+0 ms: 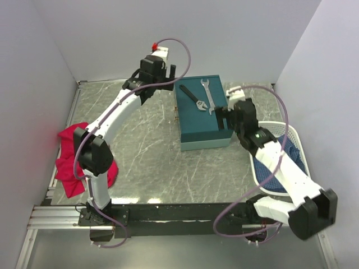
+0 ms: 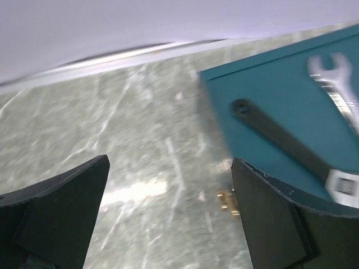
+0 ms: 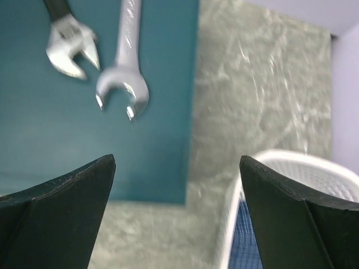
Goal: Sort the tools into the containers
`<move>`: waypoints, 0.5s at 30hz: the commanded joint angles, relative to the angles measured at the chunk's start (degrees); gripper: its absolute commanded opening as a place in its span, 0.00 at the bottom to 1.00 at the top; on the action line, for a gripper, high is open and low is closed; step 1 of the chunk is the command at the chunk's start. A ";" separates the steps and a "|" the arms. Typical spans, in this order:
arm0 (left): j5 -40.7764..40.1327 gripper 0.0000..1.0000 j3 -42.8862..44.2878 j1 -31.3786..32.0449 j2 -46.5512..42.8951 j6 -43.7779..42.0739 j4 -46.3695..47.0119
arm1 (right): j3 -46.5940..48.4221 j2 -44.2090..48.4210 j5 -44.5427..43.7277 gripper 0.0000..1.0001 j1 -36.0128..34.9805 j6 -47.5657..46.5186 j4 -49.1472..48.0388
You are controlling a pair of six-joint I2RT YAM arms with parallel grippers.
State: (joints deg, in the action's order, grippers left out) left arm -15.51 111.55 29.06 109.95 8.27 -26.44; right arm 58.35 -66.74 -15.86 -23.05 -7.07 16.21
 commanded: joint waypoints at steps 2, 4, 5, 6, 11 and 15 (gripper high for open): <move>-3.04 0.96 -4.40 -2.51 -5.44 2.36 -0.72 | -6.92 9.60 -5.14 1.00 0.28 -0.57 -3.64; -2.51 0.96 -5.72 -2.60 -6.06 2.71 -0.81 | -7.81 10.84 -6.55 1.00 1.33 -0.66 -4.16; -2.42 0.96 -5.99 -2.60 -6.59 2.63 -0.72 | -8.33 11.62 -6.73 1.00 1.69 -0.58 -4.17; -2.42 0.96 -6.16 -2.52 -6.85 2.45 -0.46 | -8.60 11.98 -7.08 1.00 1.86 -0.66 -4.34; -5.14 0.96 -4.85 -2.52 -6.68 -0.18 0.51 | -10.62 13.30 -5.59 1.00 2.48 -0.31 -6.89; -6.46 0.96 -3.00 -2.52 -6.24 -2.29 1.47 | -7.38 10.41 -4.97 1.00 2.39 0.83 -7.15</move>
State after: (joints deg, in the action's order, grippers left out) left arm -19.29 105.41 26.35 106.65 8.62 -27.55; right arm 48.31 -54.68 -20.53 -20.95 -7.25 12.80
